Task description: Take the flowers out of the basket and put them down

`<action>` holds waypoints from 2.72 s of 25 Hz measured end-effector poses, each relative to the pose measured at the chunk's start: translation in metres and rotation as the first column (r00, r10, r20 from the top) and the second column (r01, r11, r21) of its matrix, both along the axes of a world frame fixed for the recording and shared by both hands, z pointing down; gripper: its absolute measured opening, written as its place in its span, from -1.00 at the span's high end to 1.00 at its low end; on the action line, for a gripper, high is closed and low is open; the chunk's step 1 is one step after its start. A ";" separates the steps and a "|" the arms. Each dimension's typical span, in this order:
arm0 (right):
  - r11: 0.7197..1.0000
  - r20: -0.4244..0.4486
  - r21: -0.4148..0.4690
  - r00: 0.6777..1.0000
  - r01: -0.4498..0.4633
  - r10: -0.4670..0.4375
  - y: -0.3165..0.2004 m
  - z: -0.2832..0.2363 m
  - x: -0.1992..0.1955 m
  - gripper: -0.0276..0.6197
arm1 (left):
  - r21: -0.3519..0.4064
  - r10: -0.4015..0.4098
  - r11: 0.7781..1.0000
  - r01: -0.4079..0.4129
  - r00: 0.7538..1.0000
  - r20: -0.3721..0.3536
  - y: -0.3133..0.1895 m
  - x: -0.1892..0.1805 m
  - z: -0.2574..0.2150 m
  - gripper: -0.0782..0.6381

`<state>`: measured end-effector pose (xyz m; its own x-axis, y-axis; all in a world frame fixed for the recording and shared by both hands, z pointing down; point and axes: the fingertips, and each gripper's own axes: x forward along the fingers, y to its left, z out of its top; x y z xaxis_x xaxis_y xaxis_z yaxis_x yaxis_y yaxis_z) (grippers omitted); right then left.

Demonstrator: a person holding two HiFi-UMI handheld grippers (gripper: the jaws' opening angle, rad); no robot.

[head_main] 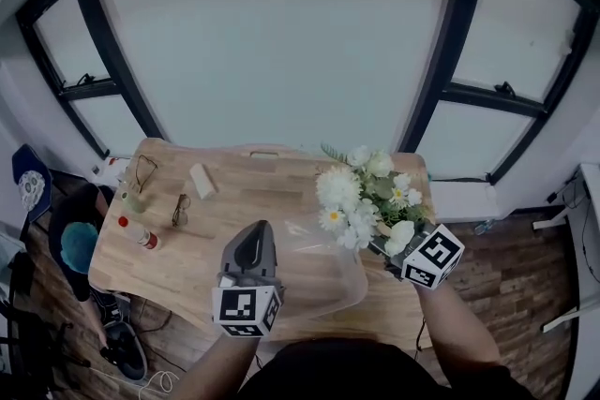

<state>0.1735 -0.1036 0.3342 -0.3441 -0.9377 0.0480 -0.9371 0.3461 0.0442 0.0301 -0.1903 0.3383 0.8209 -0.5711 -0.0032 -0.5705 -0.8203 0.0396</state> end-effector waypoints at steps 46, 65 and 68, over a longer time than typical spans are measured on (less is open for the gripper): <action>0.952 0.013 -0.107 0.957 -0.286 0.289 0.087 0.090 0.091 0.11 | -0.037 0.159 0.987 -0.156 0.983 0.094 0.030 0.079 0.039 0.77; 0.934 0.031 -0.163 0.945 -0.317 0.326 0.093 0.147 0.097 0.11 | -0.085 0.130 0.989 -0.118 0.981 0.142 0.028 0.065 0.075 0.77; 0.930 0.042 -0.177 0.942 -0.321 0.333 0.096 0.158 0.098 0.11 | -0.090 0.126 0.990 -0.113 0.980 0.155 0.023 0.065 0.084 0.77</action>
<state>0.2715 -0.0081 0.4921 -0.0278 -0.9796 0.1991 -0.9982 0.0168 -0.0568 0.0947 -0.1670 0.4228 0.8696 -0.4617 0.1751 -0.4726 -0.8809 0.0241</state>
